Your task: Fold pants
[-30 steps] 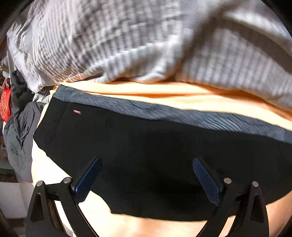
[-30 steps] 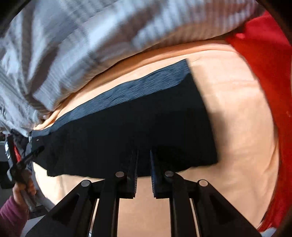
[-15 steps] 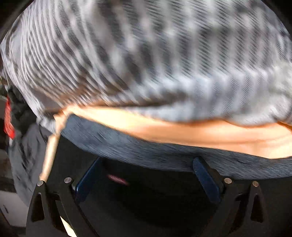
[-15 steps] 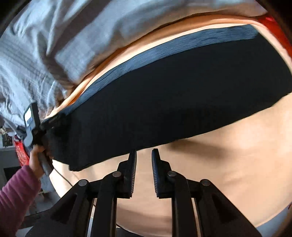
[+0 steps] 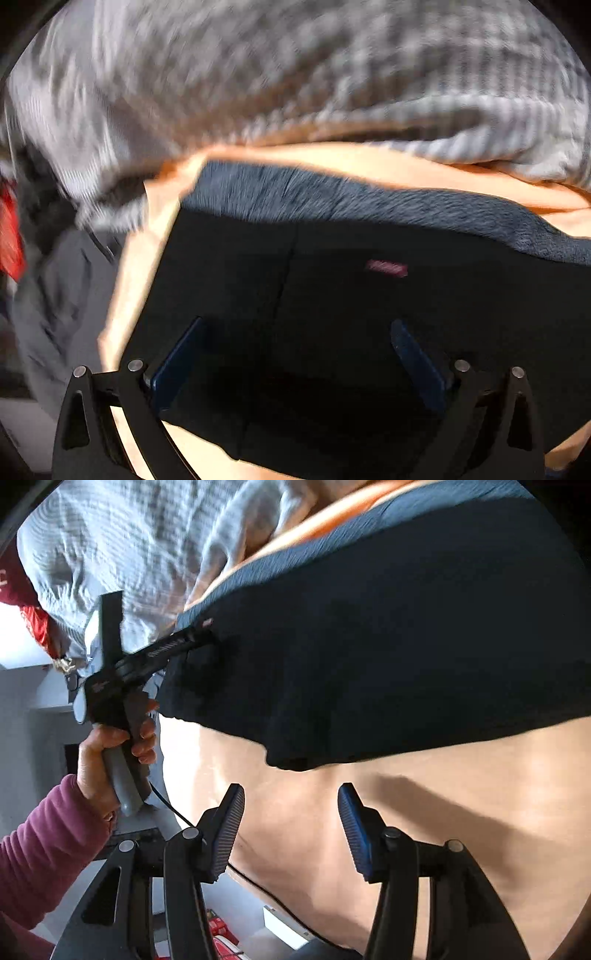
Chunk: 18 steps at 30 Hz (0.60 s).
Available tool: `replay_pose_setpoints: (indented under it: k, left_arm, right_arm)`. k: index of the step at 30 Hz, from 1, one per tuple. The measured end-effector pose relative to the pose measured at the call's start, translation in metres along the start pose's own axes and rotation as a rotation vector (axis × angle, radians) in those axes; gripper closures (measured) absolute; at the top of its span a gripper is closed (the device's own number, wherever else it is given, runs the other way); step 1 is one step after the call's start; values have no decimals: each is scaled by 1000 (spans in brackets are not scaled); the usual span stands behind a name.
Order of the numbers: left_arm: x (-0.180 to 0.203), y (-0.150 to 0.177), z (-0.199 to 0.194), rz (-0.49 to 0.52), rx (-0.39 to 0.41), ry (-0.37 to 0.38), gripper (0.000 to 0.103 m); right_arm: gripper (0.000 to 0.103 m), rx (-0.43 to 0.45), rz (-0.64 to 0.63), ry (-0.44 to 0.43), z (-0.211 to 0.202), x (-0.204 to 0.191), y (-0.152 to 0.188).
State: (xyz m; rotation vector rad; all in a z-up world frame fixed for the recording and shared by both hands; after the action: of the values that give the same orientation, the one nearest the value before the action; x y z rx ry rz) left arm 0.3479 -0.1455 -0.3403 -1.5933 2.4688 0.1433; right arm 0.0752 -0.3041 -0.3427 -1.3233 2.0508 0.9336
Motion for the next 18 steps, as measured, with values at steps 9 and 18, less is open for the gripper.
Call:
replay_pose_setpoints:
  k: [9, 18]
  left_arm:
    - [-6, 4, 2, 1, 7, 30, 0]
    - [-7, 2, 1, 15, 8, 45, 0]
  right_arm:
    - [49, 80, 64, -88, 22, 2, -21]
    - [98, 87, 74, -85, 17, -10, -17]
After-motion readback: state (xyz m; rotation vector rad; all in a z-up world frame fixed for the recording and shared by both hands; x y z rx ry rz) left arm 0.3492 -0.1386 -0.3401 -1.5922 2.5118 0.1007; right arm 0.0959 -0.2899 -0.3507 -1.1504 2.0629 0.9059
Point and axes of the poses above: each gripper's, at about its wrist camera, not at the fingertips, and z roughly the way its jaws point, x to its right, y to its underside, the point moved 8 cm from there along z, roughly the way its jaws point, and after that the axes turned 12 degrees about -x, right-handed, at the moved point
